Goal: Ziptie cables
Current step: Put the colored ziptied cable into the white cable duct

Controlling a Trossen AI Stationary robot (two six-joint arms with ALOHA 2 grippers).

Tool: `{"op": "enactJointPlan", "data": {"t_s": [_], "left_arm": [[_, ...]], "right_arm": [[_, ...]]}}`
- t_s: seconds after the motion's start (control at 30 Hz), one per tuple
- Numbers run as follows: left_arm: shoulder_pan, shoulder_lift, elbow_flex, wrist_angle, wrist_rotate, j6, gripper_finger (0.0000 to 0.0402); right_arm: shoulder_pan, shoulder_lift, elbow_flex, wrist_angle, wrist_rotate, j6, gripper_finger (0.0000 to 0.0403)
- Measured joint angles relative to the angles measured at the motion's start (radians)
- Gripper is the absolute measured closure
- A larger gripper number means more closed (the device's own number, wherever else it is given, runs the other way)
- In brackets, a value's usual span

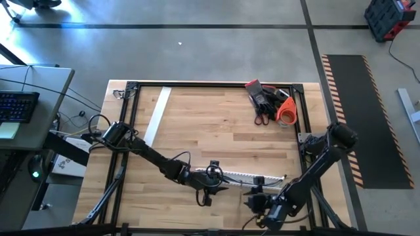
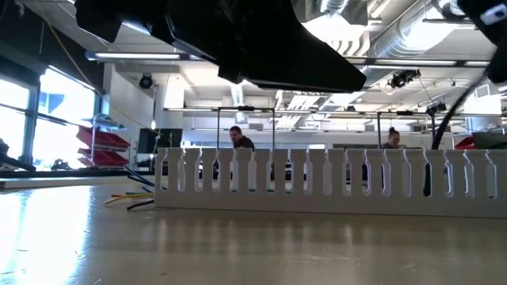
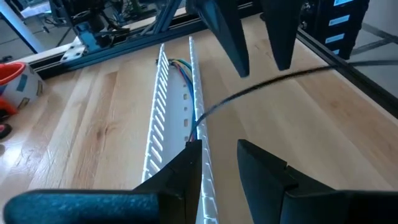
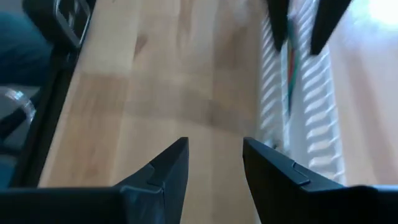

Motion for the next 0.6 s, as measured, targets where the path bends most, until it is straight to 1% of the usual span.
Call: {"op": "enactJointPlan", "data": {"t_s": [0.1, 0.2, 0.3, 0.5, 0.53, 0.6], "left_arm": [[0.0, 0.0, 0.0, 0.0, 0.001, 0.0, 0.0316], [0.0, 0.004, 0.0, 0.013, 0.001, -0.002, 0.0316], [-0.002, 0.012, 0.0, 0.047, 0.005, 0.0, 0.0316], [-0.007, 0.055, -0.001, 0.114, 0.008, 0.0, 0.0316], [-0.008, 0.065, 0.0, 0.132, 0.009, -0.001, 0.0316], [-0.009, 0.082, -0.001, 0.146, 0.008, -0.005, 0.0316]], "right_arm": [[-0.014, 0.007, 0.0, -0.012, -0.074, 0.032, 0.0266], [-0.02, 0.021, 0.0, -0.02, -0.091, 0.039, 0.0266], [-0.019, 0.019, 0.0, -0.019, -0.018, 0.033, 0.0266], [0.002, -0.02, 0.0, -0.046, 0.23, 0.094, 0.0266], [0.002, -0.022, 0.0, -0.045, 0.253, 0.105, 0.0266], [-0.008, -0.023, 0.0, -0.037, 0.258, 0.122, 0.0266]]}}
